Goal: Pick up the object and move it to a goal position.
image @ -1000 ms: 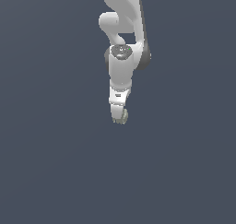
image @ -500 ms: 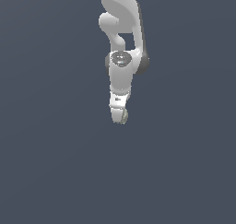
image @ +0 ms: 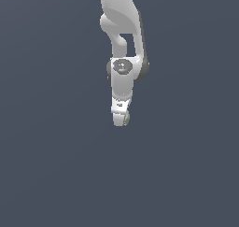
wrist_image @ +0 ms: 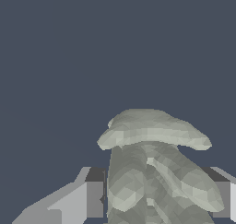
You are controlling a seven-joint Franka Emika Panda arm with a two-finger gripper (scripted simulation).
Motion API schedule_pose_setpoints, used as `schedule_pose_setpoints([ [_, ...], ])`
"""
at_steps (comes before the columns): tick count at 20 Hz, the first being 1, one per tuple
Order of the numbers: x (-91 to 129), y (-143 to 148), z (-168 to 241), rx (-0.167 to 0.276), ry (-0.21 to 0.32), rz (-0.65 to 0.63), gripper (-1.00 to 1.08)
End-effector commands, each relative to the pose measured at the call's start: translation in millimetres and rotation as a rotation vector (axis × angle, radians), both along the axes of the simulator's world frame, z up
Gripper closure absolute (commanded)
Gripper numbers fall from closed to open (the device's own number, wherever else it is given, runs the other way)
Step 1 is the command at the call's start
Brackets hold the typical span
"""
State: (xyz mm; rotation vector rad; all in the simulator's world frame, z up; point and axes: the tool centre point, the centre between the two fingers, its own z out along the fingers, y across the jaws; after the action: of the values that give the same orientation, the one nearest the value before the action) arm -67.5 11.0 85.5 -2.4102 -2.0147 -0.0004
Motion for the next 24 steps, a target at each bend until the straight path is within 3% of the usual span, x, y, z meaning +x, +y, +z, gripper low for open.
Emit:
schedule_pose_setpoints([
  [1, 0.0, 0.0, -0.8, 0.0, 0.0, 0.0, 1.08],
  [10, 0.8, 0.0, 0.1, 0.0, -0.002, 0.0, 1.08],
  [14, 8.5, 0.4, 5.1, 0.001, -0.028, 0.002, 1.08],
  [19, 32.0, 1.6, 21.7, 0.004, -0.107, 0.006, 1.08],
  [24, 67.8, 3.8, 53.3, 0.01, -0.238, 0.013, 1.08],
])
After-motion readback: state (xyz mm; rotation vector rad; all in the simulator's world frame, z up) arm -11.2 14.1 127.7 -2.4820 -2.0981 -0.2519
